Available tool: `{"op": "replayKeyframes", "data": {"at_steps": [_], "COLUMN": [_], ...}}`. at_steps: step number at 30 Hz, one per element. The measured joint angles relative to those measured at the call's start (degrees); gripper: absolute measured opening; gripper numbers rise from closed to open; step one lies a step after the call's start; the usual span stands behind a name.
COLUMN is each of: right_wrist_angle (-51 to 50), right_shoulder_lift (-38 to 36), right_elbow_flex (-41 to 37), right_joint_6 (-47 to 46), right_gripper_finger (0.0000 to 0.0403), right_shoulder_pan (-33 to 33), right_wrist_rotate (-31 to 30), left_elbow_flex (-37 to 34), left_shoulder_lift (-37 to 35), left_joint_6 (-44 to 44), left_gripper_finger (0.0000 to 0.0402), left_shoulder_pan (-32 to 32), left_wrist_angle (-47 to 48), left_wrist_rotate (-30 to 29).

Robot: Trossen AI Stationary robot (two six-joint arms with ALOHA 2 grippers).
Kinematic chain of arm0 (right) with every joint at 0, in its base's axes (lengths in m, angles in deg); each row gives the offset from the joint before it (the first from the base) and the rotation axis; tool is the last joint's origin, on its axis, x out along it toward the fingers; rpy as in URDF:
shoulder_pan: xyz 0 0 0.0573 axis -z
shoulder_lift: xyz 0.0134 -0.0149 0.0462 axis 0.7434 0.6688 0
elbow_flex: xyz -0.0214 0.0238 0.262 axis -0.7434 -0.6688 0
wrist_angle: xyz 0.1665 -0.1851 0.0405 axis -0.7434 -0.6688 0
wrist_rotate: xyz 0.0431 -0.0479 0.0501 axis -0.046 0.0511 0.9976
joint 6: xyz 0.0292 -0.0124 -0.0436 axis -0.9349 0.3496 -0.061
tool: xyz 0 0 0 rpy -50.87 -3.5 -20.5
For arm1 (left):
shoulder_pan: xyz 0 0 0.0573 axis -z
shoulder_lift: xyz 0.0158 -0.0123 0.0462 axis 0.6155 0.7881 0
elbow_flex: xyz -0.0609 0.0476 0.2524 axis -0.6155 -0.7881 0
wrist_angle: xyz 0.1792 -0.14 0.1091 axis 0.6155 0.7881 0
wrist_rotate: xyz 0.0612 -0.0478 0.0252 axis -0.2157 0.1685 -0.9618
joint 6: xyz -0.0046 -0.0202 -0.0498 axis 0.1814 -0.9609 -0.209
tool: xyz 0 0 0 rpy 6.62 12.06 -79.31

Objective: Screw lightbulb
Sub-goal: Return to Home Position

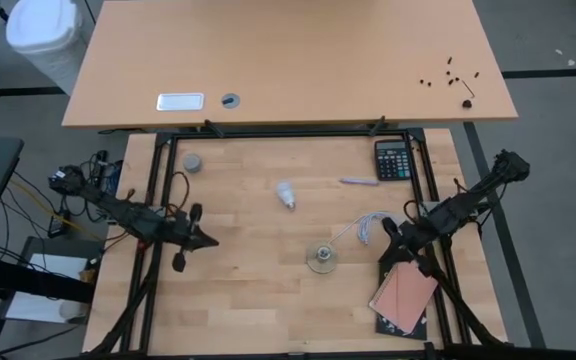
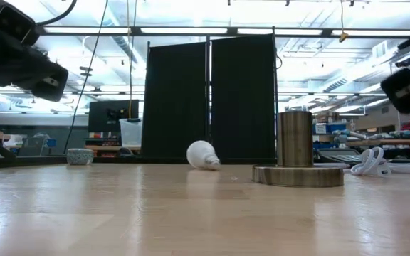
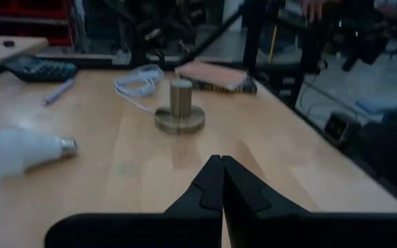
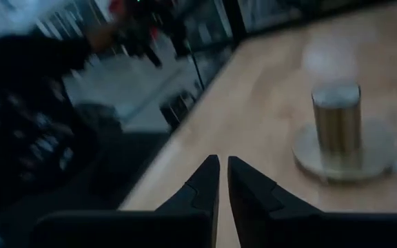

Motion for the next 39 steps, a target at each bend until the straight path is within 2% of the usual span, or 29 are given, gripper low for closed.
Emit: {"op": "replayKeyframes", "data": {"at_steps": [6,10,14,23,27,39], "right_wrist_angle": [0.5,3.2,1.8,0.0,0.0,0.3], "right_shoulder_lift": [-12.4,-12.2,-12.1,-12.1,-12.1,-11.9], "right_elbow_flex": [0.0,0.0,0.0,0.0,0.0,0.0], "right_joint_6": [-0.1,0.0,0.0,0.0,0.0,0.0], "right_gripper_finger": [0.0039,0.0041,0.0039,0.0041,0.0038,0.0038], "right_shoulder_pan": [1.5,3.1,6.4,21.2,25.8,28.7], "right_wrist_rotate": [0.1,-0.1,0.5,1.1,1.1,1.1], "left_elbow_flex": [0.0,0.0,0.0,0.0,0.0,0.0], "left_shoulder_lift": [-6.6,-10.4,-11.7,-11.7,-11.7,-11.7], "left_joint_6": [0.0,0.0,0.0,0.0,0.0,0.0], "left_gripper_finger": [0.0006,0.0006,0.0006,0.0006,0.0006,0.0006], "left_shoulder_pan": [-2.6,-4.4,-5.8,-9.4,-11.3,-13.2], "left_wrist_angle": [0.1,0.2,-0.1,-0.1,-0.1,-0.4], "left_wrist_rotate": [0.0,0.0,0.0,-0.1,-0.1,-0.1]}}
